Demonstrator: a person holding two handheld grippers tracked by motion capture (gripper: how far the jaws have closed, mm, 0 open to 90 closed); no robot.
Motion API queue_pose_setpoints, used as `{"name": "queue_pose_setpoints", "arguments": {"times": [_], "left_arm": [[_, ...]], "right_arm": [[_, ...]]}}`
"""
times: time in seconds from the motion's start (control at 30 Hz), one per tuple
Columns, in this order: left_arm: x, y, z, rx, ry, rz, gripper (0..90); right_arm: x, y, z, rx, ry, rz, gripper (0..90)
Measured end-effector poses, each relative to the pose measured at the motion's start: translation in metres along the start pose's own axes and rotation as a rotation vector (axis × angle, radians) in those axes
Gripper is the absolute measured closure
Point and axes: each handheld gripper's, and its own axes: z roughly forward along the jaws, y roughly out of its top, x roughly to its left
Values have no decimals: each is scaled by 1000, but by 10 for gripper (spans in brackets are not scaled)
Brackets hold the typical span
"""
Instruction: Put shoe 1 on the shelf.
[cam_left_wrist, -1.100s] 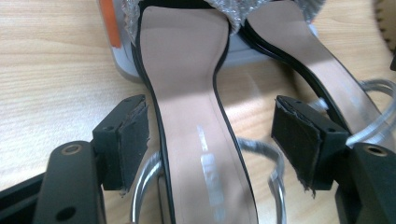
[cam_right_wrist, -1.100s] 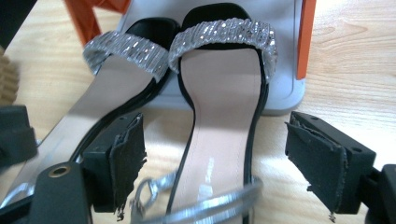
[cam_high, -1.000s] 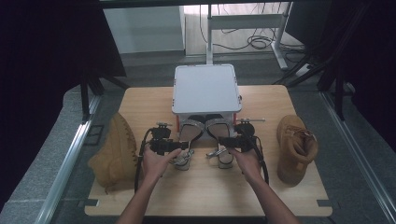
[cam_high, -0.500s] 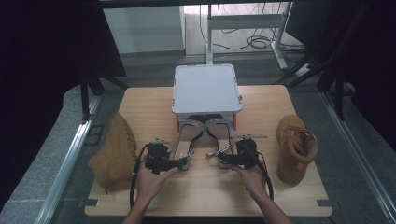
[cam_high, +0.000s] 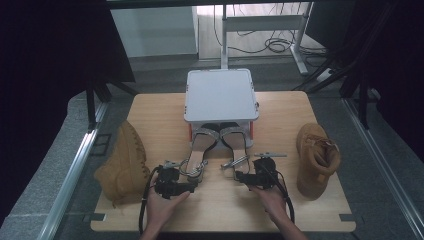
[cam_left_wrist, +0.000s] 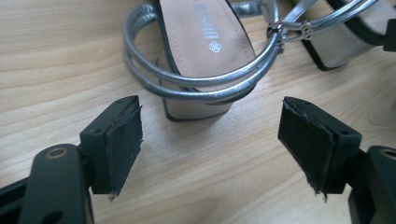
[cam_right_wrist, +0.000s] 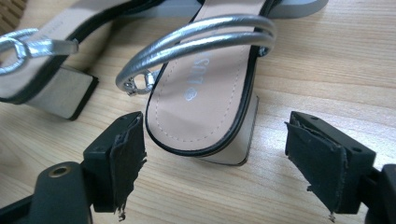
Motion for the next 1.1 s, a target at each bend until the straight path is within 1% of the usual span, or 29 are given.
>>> {"name": "queue_pose_setpoints", "arguments": {"times": [0.1, 0.2, 0.27, 0.3, 0.5, 0.63, 0.8, 0.93, 1.0, 1.1], "left_arm": [[-3, 5, 6, -4, 11, 8, 221], [-4, 12, 14, 8, 31, 6, 220], [-4, 15, 18, 16, 37, -1, 220], [-4, 17, 21, 21, 41, 4, 219], [-2, 20, 31, 32, 49, -21, 228], [-1, 21, 35, 39, 49, -27, 241], [0, 23, 39, 53, 44, -34, 249], [-1, 25, 42, 64, 53, -23, 261], [-2, 27, 43, 64, 57, -20, 270], [-3, 28, 44, 53, 67, -17, 274]], "right_arm": [[2, 0, 5, 5, -9, -10, 202], [3, 1, 10, 15, -11, -13, 202], [4, 1, 14, 14, -15, -14, 202], [5, 1, 15, 17, -18, -19, 202], [6, 3, 26, 23, -31, -15, 203], [12, 3, 33, 28, -56, -36, 206], [16, 5, 36, 47, -80, -54, 225], [18, 8, 39, 64, -103, -70, 235], [19, 8, 41, 68, -113, -70, 243], [18, 9, 43, 73, -121, -70, 254]]}}
